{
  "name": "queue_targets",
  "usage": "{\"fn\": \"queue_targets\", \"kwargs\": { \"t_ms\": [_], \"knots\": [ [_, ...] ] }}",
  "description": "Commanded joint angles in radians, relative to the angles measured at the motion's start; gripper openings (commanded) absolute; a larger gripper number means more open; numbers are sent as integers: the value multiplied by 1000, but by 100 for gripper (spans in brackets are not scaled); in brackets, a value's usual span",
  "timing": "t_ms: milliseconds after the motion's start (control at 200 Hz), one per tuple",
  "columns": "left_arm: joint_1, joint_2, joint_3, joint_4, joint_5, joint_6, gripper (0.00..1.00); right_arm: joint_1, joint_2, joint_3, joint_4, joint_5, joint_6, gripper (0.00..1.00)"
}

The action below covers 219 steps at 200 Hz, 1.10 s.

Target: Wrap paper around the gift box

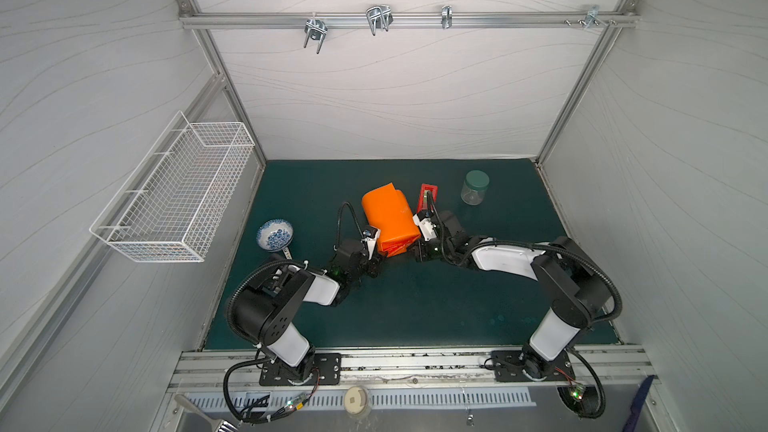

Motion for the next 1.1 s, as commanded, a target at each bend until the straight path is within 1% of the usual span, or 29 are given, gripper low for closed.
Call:
{"fn": "queue_targets", "kwargs": {
  "t_ms": [0, 310, 690, 895, 1091],
  "knots": [
    [7, -14, 27, 26, 11, -3, 59, 8, 14, 39, 41, -30, 10, 10],
    [7, -16, 25, 30, 16, -7, 59, 3, 40, 87, 41, -1, 12, 9],
    [7, -29, 20, 26, 18, -9, 59, -8, 68, 123, 51, -9, 15, 9],
    [8, -53, 9, 24, 19, -25, 65, -20, 57, 136, 50, -29, 14, 9],
    [7, -113, -11, 13, 20, -71, 71, -49, -11, 96, 37, -54, 5, 11]
  ]
}}
